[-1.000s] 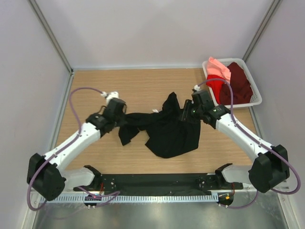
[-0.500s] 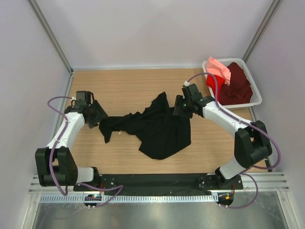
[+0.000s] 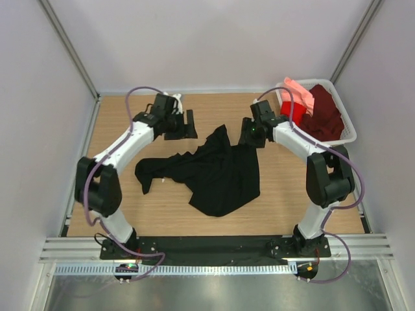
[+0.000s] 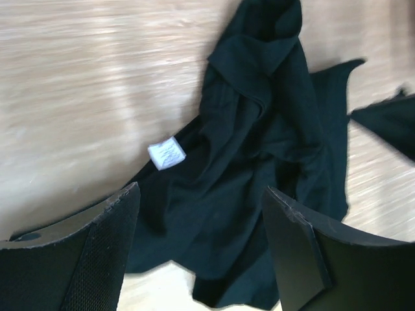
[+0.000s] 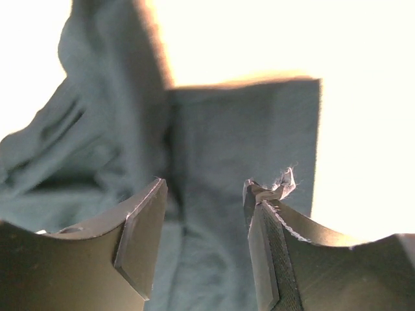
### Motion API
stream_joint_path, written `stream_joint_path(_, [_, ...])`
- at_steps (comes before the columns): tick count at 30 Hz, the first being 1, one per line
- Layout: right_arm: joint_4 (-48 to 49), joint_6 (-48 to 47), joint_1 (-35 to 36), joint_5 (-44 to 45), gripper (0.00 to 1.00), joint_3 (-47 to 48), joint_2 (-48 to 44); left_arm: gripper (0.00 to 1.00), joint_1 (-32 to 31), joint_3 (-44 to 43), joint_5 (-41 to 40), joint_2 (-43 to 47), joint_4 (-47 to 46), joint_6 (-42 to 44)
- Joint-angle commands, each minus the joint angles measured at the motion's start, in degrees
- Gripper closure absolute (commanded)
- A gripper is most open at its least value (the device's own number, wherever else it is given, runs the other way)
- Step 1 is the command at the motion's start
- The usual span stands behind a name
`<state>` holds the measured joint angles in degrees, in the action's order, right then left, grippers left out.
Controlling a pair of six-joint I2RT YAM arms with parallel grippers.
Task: Fold and stack the t-shirts
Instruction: Flatten the tshirt out
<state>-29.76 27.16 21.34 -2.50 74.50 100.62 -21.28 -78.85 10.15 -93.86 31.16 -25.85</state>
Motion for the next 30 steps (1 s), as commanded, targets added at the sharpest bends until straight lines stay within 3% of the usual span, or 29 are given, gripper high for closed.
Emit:
stream_joint_path(1, [-1.5,-3.1,-4.5,2.2,0.44,5.5,2.5,0.24,-1.7,-6.7,3.1,-7.9,2.0,5.7])
stream_joint_path(8, [-6.4,2.9,-7.4,4.2,0.48,13.4,10.6,0.25,-6.4,-12.8,3.2,-16.8,2.6,13.7])
stream_joint_path(17, [-7.2,5.3,-7.5,4.7,0.48,17.8,17.5,0.31,-7.5,-15.8,2.0,-23.4,2.7,14.9])
stream_joint_path(20, [-7.8,5.3,-7.6,5.1,0.48,19.3,19.0,0.45,-7.5,-15.9,1.5,-24.1,2.5,14.7])
stream_joint_path(21, [-8.1,5.5,-7.5,5.4,0.49,19.5,19.2,0.59,-7.5,-15.9,1.0,-24.1,2.4,14.7])
stream_joint_path(23, [-8.2,6.1,-7.7,5.9,0.54,20.0,19.5,0.75,-7.5,-16.1,-0.7,-24.1,2.5,14.3])
stream_joint_path(24, [-7.9,6.2,-7.7,5.9,0.59,20.0,19.7,0.89,-7.5,-16.4,-3.4,-24.1,2.8,14.2])
stream_joint_path(25, [-7.8,6.4,-7.8,6.1,0.78,20.1,19.7,0.97,-7.5,-16.9,-5.5,-24.0,4.0,13.7])
stream_joint_path(27, [-7.4,6.3,-8.0,6.5,0.97,20.6,19.2,1.00,-7.3,-19.8,-10.3,-23.3,6.2,13.2])
stream_joint_path(30, [-10.7,5.3,-8.8,7.0,0.99,25.6,18.3,1.00,-5.5,-26.1,-16.1,-20.2,11.2,11.5])
